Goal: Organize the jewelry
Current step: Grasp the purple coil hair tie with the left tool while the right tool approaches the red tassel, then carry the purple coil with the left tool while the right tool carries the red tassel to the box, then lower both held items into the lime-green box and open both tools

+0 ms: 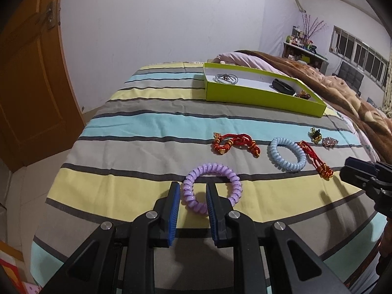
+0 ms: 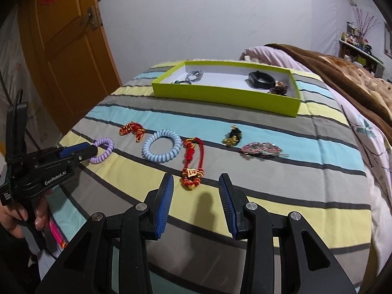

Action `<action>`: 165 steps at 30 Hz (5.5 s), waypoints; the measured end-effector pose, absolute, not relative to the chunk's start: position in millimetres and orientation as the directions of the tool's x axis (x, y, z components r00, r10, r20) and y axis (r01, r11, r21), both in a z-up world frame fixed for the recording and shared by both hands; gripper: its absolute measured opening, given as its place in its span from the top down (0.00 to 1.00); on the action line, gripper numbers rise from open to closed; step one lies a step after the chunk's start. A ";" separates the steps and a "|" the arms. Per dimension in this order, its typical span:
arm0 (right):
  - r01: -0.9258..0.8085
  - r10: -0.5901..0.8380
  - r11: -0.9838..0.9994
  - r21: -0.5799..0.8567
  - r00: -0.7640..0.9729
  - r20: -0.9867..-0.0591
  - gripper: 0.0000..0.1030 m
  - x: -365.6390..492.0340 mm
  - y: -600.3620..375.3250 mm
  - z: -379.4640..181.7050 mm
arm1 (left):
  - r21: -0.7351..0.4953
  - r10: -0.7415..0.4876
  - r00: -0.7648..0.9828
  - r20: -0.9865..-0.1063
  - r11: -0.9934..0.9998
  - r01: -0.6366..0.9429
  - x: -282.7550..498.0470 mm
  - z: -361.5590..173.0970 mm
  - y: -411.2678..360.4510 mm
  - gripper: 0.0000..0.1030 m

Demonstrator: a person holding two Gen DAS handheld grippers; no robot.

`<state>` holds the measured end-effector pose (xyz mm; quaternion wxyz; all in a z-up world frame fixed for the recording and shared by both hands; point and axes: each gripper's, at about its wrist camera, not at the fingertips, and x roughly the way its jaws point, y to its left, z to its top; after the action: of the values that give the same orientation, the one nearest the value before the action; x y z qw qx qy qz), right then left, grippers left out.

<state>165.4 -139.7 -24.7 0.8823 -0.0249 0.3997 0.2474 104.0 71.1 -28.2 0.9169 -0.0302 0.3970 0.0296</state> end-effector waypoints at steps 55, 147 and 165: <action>-0.393 0.392 0.907 0.152 0.655 -0.646 0.85 136.5 -178.5 15.1 | -0.105 -0.109 0.775 -0.622 0.993 0.056 75.9 27.2 25.5 0.92; -0.354 0.350 0.925 0.136 0.659 -0.666 0.71 267.3 -179.5 19.0 | -0.095 -0.129 0.764 -0.632 0.992 0.088 244.0 43.3 10.0 0.91; -0.362 0.375 0.921 0.141 0.734 -0.566 0.71 147.5 -196.1 41.4 | -0.079 -0.102 0.822 -0.561 0.994 0.070 107.4 49.7 15.8 0.91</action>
<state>147.5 -196.1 41.4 0.9311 0.0106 0.3063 0.1979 107.4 15.8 49.7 0.9540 -0.0275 0.2951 -0.0452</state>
